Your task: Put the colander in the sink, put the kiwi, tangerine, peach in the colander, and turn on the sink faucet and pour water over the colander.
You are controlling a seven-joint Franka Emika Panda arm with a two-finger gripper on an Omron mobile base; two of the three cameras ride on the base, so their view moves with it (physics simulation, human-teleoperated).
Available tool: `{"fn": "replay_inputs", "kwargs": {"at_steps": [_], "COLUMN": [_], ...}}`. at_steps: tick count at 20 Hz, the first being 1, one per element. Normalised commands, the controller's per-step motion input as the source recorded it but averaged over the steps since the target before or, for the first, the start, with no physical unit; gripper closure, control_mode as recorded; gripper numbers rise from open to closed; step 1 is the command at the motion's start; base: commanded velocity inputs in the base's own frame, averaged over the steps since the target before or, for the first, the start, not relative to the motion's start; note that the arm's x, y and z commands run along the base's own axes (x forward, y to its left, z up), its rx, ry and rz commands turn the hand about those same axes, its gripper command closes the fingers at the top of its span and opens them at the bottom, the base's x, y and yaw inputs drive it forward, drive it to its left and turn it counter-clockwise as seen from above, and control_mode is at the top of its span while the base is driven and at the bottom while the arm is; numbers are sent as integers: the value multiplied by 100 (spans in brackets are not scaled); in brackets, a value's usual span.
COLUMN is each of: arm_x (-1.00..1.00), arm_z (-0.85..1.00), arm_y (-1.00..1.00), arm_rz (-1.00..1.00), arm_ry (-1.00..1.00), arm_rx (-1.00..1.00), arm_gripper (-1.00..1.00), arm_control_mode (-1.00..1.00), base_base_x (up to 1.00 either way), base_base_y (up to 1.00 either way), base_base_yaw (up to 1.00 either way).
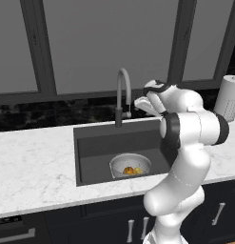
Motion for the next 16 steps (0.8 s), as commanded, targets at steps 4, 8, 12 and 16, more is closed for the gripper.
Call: {"fn": "replay_inputs", "kwargs": {"at_steps": [4,8,12,16], "arm_x": [33,36,49,51], "arm_z": [0,0,-2,-15], "arm_y": [18,15,1,0], "arm_rz": [0,0,-1,-2], "arm_ry": [0,0,0,0], "arm_rx": [8,3,0,0], "arm_gripper": [-100,-100,-100,-100], "arm_control_mode": [-100,-100,-100,-100], "base_base_x": [0,0,0,0], "base_base_y": [0,0,0,0], "base_base_yaw": [0,0,0,0]}}
